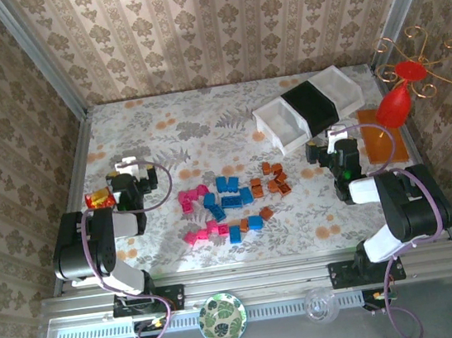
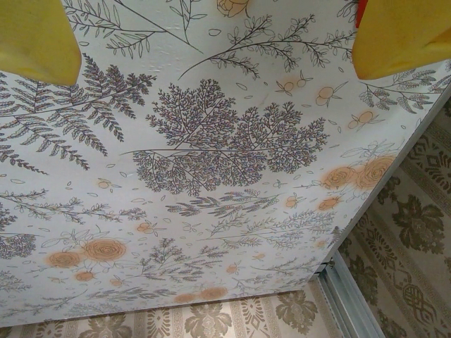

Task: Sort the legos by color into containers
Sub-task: Move the container to the top-center of the table.

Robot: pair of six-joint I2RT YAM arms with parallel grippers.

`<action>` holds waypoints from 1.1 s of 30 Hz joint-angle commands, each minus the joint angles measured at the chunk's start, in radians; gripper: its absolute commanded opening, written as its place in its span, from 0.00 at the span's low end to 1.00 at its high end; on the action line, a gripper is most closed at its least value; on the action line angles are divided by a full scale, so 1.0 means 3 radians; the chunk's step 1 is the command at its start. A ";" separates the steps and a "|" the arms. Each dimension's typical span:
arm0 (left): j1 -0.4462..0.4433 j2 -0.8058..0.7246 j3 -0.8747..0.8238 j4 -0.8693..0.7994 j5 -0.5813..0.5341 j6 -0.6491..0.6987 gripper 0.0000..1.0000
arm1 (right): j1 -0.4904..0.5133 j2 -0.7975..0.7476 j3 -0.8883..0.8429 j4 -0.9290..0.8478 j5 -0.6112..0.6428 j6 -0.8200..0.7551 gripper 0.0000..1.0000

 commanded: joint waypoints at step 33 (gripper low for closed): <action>-0.0054 -0.1632 0.0344 -0.0968 0.0013 -0.1245 1.00 | 0.1101 -0.0390 0.1669 -0.2387 0.1228 0.0252 1.00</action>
